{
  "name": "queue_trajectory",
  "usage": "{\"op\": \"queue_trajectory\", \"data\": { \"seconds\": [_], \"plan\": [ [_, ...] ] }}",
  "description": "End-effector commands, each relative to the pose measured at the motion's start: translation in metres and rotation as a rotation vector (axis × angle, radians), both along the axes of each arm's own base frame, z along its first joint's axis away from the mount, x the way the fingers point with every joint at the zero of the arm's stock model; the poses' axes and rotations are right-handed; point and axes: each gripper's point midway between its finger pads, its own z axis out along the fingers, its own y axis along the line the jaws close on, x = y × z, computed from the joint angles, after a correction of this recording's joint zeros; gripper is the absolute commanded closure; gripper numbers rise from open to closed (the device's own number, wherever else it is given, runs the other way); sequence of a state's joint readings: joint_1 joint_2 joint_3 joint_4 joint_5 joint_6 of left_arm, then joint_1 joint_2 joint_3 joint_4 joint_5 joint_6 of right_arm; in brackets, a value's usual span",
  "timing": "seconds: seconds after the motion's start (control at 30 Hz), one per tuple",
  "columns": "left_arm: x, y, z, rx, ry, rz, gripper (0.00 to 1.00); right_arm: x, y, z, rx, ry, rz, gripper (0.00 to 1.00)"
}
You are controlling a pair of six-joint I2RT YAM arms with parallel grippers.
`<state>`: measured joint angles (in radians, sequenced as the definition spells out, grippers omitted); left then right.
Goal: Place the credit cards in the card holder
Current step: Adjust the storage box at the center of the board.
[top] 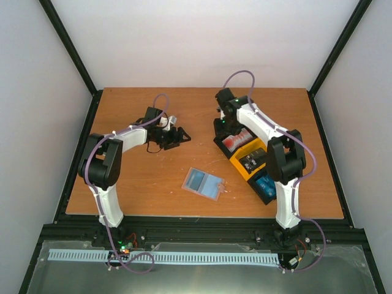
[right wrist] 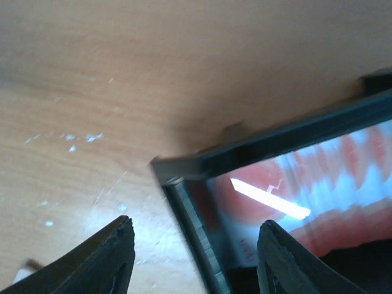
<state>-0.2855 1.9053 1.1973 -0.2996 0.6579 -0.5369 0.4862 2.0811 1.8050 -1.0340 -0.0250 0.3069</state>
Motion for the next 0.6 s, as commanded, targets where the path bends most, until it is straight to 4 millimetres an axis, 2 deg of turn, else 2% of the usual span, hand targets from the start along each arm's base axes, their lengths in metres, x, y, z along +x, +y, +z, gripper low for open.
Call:
{"op": "queue_trajectory", "data": {
  "seconds": [0.0, 0.17, 0.4, 0.57],
  "plan": [
    [0.006, -0.016, 0.028, -0.094, -0.068, -0.009, 0.21, 0.025, -0.022, 0.009, 0.036, -0.062, 0.066, 0.45],
    [0.007, -0.038, 0.034, -0.118, -0.089, 0.002, 0.22, 0.025, -0.036, -0.003, 0.037, -0.034, 0.161, 0.44],
    [0.006, -0.076, 0.026, -0.130, -0.069, -0.019, 0.26, 0.009, -0.046, -0.041, -0.023, 0.079, 0.247, 0.46],
    [0.002, -0.084, 0.010, -0.134, -0.005, 0.023, 0.31, 0.005, -0.052, -0.054, -0.049, 0.104, 0.251, 0.47]
  ]
}}
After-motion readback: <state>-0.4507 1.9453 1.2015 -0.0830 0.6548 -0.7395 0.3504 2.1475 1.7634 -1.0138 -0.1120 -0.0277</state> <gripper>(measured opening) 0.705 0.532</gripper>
